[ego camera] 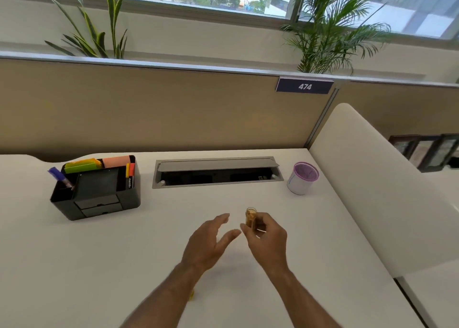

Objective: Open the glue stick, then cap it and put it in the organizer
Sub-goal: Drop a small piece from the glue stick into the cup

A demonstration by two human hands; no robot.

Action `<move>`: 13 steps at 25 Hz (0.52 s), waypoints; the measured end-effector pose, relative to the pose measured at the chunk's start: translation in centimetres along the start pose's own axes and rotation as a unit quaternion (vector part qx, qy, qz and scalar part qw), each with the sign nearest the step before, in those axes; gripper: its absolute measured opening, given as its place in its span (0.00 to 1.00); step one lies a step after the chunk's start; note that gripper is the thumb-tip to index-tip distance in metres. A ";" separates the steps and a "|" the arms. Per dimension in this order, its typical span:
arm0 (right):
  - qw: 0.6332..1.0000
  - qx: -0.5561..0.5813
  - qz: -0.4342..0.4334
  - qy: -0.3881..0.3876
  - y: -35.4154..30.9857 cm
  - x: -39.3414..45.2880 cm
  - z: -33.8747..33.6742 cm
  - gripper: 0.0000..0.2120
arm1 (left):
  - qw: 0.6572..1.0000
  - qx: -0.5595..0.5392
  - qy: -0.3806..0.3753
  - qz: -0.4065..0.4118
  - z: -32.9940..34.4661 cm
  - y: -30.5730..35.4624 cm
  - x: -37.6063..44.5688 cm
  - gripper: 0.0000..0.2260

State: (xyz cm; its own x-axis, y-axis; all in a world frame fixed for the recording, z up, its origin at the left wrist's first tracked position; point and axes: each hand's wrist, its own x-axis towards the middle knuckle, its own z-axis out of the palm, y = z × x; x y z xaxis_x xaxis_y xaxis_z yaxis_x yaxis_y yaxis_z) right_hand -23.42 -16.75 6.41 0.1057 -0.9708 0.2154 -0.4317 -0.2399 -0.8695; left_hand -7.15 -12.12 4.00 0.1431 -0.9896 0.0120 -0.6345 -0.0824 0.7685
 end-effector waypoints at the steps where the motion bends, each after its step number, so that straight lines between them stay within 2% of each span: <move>1: 1.000 -0.011 0.007 0.019 0.4 1.4 -1.0 0.12 | 0.998 0.063 -0.015 0.000 0.5 -0.1 1.0 0.37; 3: 0.997 -0.041 0.019 0.059 1.3 4.4 -3.3 0.13 | 0.983 0.170 -0.057 0.033 1.7 -0.5 2.9 0.36; 7: 0.988 -0.076 0.054 0.120 3.2 10.6 -8.1 0.13 | 0.952 0.286 -0.089 0.061 4.5 -1.5 5.9 0.39; 10: 0.983 -0.087 0.071 0.146 4.6 14.8 -10.8 0.17 | 0.939 0.324 -0.092 0.063 6.6 -1.8 7.6 0.45; 13: 0.976 -0.131 0.081 0.156 6.2 17.9 -12.3 0.15 | 0.939 0.322 -0.096 0.069 8.1 -2.2 9.0 0.45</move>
State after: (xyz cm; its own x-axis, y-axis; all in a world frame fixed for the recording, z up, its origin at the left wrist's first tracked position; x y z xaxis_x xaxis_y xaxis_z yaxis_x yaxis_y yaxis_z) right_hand -35.17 -35.64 10.37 -0.2427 -0.9385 0.2454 -0.6383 -0.0360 -0.7690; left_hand -10.59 -21.78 -2.78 -0.0748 -0.9941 -0.0789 -0.9739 0.0558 0.2200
